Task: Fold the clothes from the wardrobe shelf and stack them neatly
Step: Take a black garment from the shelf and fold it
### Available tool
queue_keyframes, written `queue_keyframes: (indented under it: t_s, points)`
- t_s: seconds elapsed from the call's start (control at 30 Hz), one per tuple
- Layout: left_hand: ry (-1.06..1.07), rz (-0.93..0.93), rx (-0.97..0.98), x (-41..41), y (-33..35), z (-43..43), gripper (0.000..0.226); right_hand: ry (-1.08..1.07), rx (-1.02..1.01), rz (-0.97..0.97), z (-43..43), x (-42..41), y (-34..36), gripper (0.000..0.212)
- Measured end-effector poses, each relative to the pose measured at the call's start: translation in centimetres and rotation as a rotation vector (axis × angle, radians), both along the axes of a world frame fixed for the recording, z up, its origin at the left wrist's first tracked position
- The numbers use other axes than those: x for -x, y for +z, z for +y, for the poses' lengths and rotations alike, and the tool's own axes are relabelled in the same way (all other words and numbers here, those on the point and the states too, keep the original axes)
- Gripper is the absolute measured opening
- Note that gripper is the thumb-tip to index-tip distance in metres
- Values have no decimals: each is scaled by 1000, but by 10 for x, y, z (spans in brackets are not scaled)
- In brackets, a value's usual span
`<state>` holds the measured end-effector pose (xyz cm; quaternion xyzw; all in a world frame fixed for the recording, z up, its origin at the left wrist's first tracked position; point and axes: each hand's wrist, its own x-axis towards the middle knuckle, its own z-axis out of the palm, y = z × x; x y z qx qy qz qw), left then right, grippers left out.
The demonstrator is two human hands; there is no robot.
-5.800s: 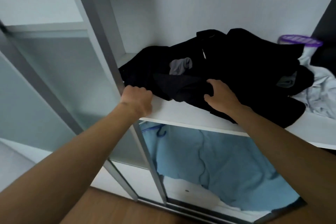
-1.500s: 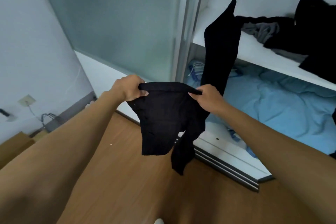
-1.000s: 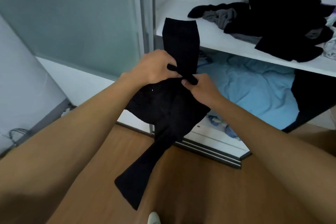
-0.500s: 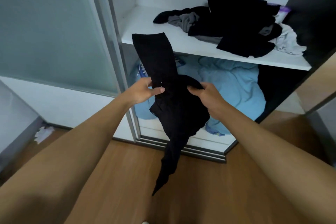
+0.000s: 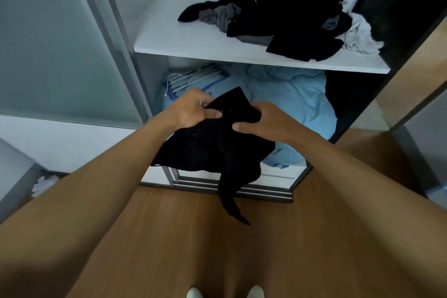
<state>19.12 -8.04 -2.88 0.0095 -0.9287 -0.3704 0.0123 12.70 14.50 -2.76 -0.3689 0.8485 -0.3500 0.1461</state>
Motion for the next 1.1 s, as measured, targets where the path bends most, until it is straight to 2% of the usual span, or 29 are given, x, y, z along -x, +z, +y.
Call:
queue_keyframes:
  t_s: [0.1,0.2,0.27,0.37,0.53,0.63,0.73,0.83,0.93,1.0,1.1]
  points:
    - [46,-12,-86,-1,3,8,40,-160,93,110,-5,3,0,42]
    - [94,-3,-197,-4,3,6,31,-258,253,10,-5,7,-2,45]
    - [97,-101,-148,-8,-5,-2,23,-288,318,-22,-4,9,-1,46]
    - [145,-314,-7,-19,-29,-15,28,-271,373,-71,2,10,3,41]
    - [220,-402,69,-20,-37,-9,37,-274,328,-67,12,16,5,37]
    - [313,-388,-79,-12,-23,-2,28,-329,286,-44,24,23,2,26]
    - [434,-358,-338,-8,-10,3,22,-371,322,-65,37,23,-2,14]
    - [566,-325,-632,-7,-2,13,20,-352,389,-112,39,12,-5,16]
    - [599,-333,-855,-5,5,22,23,-330,398,-133,34,-2,-7,14]
    - [586,-347,-966,-3,8,23,27,-283,386,-149,29,-11,-10,12]
    - [564,-356,-1035,-2,13,22,35,-237,410,-187,25,-22,-15,22]
